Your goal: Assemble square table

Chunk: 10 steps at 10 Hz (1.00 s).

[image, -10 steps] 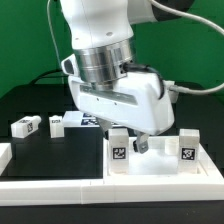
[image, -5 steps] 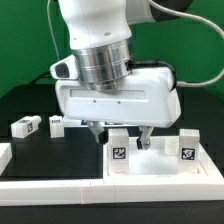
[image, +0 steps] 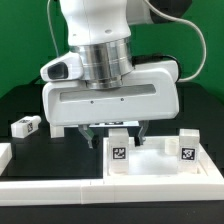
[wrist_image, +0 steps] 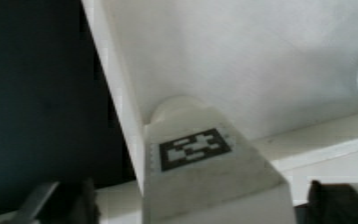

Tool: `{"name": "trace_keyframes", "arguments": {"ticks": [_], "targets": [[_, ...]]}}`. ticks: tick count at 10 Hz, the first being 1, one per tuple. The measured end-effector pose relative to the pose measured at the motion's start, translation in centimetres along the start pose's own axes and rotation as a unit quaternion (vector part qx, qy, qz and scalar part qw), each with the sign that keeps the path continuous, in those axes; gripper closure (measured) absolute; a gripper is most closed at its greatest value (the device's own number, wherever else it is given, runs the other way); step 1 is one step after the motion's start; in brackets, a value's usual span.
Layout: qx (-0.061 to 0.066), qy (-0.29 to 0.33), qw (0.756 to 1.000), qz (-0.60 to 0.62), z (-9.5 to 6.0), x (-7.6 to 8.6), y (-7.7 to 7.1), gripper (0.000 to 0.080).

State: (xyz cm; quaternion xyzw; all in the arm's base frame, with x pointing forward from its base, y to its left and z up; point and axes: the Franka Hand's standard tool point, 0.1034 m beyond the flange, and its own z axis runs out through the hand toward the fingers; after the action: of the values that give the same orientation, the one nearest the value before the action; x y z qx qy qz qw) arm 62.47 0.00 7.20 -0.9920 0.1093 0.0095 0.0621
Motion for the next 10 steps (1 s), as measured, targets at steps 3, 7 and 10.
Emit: {"name": "trace_keyframes", "arguments": {"ticks": [3,7,10], "targets": [[0.001,0.000,0.994,0.106,0.02,-0.01,-0.06,0.0512],[0.007,0.007,0.933,0.361,0.16,0.13,-0.19,0.0511],[0.046,-0.001,0.815,0.577,0.25,0.15,-0.19,0.0510]]}}
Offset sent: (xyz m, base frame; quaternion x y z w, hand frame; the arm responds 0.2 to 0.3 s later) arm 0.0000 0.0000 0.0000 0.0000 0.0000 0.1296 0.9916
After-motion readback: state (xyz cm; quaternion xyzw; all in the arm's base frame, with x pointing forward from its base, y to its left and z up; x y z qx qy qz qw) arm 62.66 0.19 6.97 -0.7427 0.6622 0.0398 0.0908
